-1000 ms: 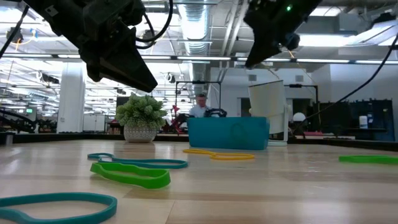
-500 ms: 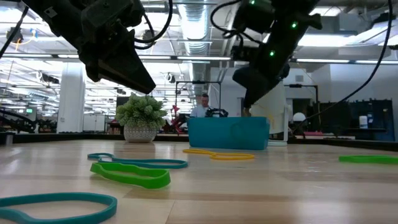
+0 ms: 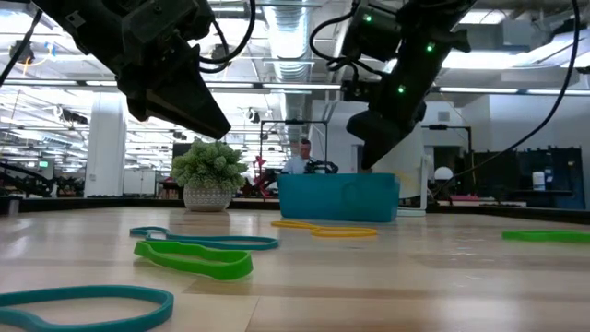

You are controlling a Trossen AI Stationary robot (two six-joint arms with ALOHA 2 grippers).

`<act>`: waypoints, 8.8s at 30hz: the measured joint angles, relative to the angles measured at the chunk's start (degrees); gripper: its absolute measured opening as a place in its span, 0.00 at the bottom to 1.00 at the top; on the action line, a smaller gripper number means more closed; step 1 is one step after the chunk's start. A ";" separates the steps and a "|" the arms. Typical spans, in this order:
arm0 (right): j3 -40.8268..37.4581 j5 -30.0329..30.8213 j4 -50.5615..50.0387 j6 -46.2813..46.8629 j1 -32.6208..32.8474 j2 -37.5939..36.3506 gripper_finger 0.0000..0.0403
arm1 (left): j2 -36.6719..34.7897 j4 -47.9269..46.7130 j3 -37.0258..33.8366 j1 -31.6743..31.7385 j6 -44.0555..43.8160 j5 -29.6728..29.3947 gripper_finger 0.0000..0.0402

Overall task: Pick and place items into bin
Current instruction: Put the yellow rubber band into the blue bin, then put the blue rubber band into the blue bin

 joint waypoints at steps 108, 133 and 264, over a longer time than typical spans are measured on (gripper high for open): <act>-22.10 19.88 3.28 41.02 49.87 -29.08 0.00 | 30.12 16.79 19.33 9.46 15.59 17.58 0.21; -22.10 19.64 3.85 43.57 46.51 -28.13 0.00 | 33.64 15.42 19.87 7.57 9.57 12.16 0.21; -27.69 10.65 33.03 46.02 54.07 -11.28 0.00 | 14.13 -20.34 19.81 -16.82 -8.54 13.23 0.30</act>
